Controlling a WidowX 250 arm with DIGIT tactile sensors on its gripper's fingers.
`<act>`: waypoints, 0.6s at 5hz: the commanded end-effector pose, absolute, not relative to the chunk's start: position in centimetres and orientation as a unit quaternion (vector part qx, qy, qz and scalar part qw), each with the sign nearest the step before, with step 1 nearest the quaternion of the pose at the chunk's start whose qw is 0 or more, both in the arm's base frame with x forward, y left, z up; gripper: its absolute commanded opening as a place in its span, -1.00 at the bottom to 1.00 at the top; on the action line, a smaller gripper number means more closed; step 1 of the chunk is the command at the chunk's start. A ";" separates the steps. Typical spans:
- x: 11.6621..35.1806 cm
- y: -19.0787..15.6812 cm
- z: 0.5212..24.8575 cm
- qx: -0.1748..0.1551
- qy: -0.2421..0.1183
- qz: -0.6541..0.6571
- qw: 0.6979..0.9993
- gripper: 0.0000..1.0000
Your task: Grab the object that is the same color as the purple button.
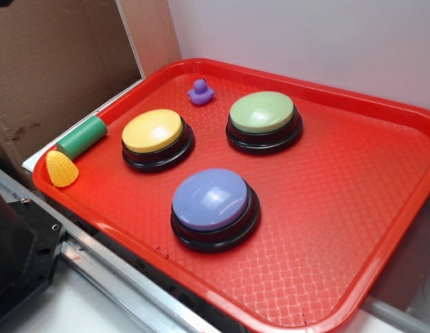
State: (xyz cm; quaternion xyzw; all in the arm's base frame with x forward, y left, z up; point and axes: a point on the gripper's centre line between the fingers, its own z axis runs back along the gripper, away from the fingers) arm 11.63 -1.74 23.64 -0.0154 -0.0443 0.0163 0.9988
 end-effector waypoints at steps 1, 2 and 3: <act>11.6 -1.7 23.6 -0.015 -0.044 0.016 0.999 1.00; 13.9 -2.3 22.2 -0.021 -0.053 0.037 0.998 1.00; 15.9 -2.6 20.8 -0.031 -0.070 0.059 0.995 1.00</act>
